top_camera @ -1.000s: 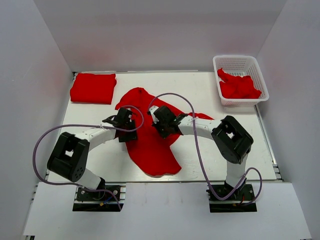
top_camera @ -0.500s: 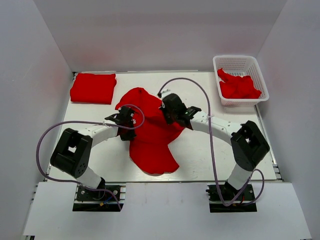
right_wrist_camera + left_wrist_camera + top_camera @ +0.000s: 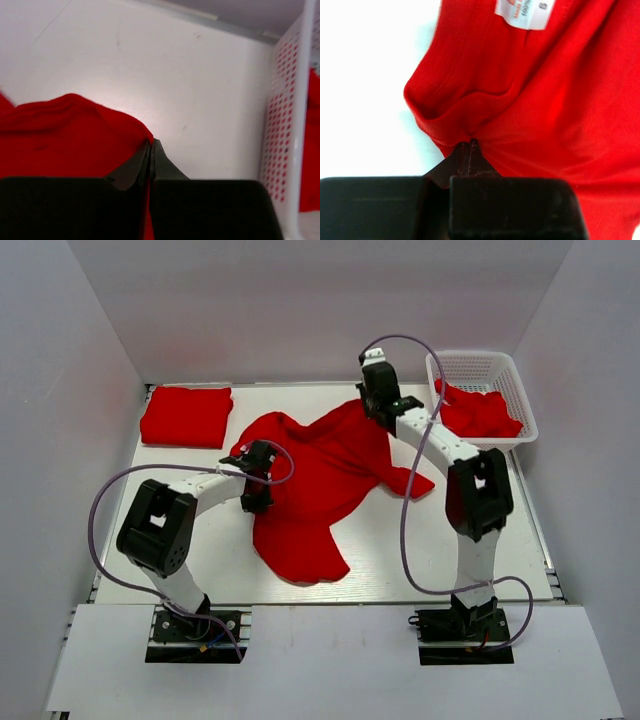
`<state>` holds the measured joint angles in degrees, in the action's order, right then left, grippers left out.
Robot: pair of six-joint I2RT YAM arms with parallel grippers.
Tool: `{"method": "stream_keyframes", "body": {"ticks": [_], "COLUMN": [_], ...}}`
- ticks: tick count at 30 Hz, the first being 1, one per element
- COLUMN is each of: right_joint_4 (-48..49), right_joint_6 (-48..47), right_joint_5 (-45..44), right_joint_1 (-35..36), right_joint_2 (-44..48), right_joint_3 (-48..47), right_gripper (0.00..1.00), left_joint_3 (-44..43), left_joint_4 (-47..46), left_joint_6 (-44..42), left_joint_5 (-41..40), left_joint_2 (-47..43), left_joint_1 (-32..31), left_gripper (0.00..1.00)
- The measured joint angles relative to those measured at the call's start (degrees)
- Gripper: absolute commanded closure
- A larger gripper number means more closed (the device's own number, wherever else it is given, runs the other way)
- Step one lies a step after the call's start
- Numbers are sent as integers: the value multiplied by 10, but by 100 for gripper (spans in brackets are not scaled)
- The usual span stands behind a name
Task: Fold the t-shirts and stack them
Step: Flatten out the tshirt
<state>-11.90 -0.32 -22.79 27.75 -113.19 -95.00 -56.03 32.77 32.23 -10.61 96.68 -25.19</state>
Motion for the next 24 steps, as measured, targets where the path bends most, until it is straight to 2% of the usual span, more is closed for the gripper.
{"method": "stream_keyframes", "body": {"ticks": [9, 17, 24], "right_joint_4": [9, 152, 293], "right_joint_6": [-87, -182, -243], "right_joint_5": [22, 35, 73], "right_joint_1": [-97, -149, -154], "right_joint_2": [-236, -309, -336], "right_joint_3": [-271, -304, -328], "right_gripper": [100, 100, 100], "left_joint_3": [-97, -128, -131], "left_joint_4": [19, 3, -18], "left_joint_6": [-69, -120, -147], "left_joint_5": [-97, -134, -144], "left_joint_2": [83, 114, 121], "left_joint_1": [7, 21, 32], "left_gripper": [100, 100, 100]}}
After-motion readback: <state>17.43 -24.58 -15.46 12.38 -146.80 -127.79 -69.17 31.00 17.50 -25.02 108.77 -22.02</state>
